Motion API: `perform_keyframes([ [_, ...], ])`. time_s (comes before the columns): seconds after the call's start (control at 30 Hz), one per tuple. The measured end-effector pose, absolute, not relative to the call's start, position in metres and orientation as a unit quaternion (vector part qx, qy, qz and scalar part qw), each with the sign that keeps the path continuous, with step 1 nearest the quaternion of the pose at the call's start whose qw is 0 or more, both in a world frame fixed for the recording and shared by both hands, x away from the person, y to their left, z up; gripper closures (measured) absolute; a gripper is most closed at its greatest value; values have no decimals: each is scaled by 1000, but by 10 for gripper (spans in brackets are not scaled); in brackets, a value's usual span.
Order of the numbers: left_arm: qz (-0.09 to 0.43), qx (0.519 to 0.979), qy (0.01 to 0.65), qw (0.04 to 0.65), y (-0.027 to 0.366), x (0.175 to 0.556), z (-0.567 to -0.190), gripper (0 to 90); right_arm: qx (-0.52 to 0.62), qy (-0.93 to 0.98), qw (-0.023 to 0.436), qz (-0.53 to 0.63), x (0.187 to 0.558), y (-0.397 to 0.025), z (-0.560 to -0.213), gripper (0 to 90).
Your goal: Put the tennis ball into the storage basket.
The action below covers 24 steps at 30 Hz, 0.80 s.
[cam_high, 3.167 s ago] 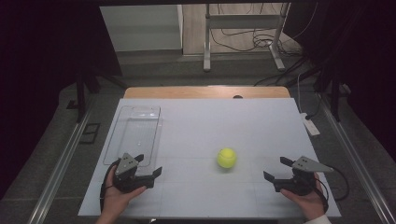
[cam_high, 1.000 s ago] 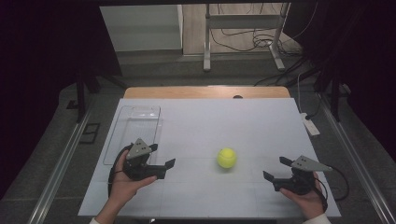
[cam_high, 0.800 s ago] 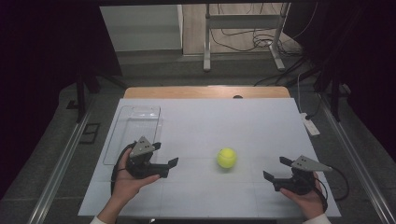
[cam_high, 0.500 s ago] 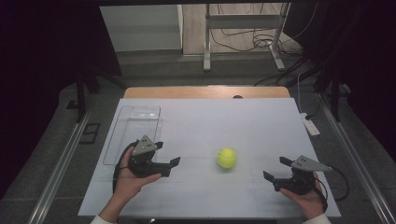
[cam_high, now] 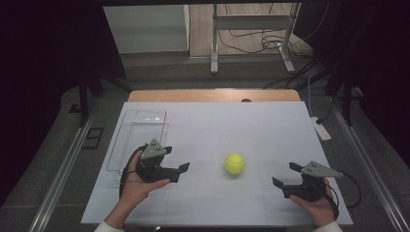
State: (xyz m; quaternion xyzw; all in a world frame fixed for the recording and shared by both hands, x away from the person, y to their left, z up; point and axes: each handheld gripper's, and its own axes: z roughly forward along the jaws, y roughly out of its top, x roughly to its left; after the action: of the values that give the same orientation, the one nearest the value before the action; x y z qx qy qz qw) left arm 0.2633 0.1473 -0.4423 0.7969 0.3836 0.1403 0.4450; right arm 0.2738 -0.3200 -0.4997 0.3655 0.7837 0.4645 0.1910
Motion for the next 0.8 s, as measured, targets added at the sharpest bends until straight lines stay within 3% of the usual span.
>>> perform_keyframes([
  [0.8,124,805,370,447,130,276,-438,149,367,784,191,463,275,-321,-500,106],
])
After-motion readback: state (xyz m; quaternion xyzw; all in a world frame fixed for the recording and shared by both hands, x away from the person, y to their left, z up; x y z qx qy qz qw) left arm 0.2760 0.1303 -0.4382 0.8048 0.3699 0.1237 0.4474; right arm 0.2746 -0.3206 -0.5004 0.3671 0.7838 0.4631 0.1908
